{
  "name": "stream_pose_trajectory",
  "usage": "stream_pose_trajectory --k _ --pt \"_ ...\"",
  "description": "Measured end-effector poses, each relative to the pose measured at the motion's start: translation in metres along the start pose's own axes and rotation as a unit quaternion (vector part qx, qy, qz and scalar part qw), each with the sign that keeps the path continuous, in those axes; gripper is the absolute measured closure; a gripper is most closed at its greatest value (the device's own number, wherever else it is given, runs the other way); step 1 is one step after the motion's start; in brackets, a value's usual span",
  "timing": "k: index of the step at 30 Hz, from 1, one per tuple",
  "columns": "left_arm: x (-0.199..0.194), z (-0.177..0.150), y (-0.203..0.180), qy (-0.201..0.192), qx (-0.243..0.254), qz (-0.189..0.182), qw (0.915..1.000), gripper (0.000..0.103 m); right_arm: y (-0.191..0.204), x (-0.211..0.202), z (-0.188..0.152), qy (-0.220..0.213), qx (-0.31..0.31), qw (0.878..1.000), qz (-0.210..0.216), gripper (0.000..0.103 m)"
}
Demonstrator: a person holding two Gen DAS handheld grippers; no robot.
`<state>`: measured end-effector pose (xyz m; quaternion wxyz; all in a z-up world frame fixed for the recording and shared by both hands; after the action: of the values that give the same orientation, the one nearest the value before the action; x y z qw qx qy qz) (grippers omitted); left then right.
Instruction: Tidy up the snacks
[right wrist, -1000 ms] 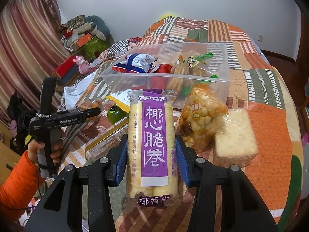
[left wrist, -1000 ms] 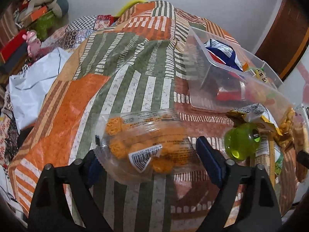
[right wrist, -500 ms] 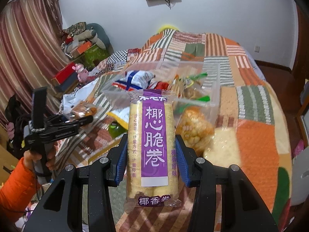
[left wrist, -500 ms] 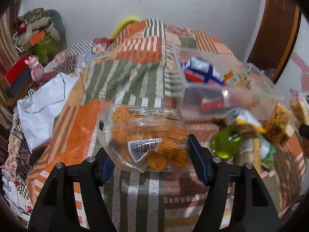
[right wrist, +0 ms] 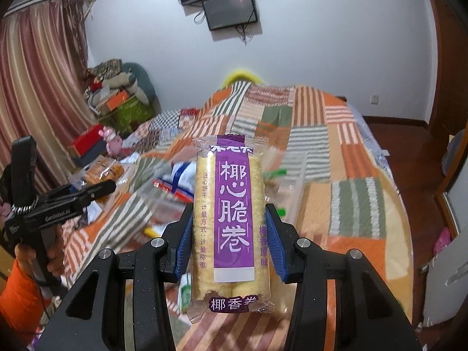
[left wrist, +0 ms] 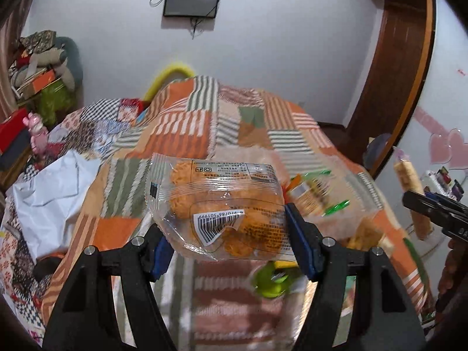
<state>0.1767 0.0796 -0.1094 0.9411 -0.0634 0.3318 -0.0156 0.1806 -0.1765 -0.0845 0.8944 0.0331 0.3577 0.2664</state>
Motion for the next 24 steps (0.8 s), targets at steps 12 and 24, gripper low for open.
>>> stream_pose_trajectory --k 12,24 --pt "0.026 0.029 -0.039 -0.007 0.024 -0.031 0.9992 0.035 -0.013 0.013 0.027 -0.028 0.004 0.999 -0.016 0.061" --pt "0.070 0.036 -0.064 0.022 0.047 -0.046 0.9976 0.035 -0.027 0.055 0.028 0.004 0.027 0.999 -0.018 0.061"
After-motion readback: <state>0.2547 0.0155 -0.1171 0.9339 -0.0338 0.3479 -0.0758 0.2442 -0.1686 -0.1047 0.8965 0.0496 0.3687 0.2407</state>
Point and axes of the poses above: each gripper's, at about its wrist camera, not at the fingertips, and x roughly the way its jaws point, y to its left, z to its top, the point moved 3 cm from there along x, roughly the way its jaws point, and after that the axes turned 2 degrees about x, right-handed, at the moved point
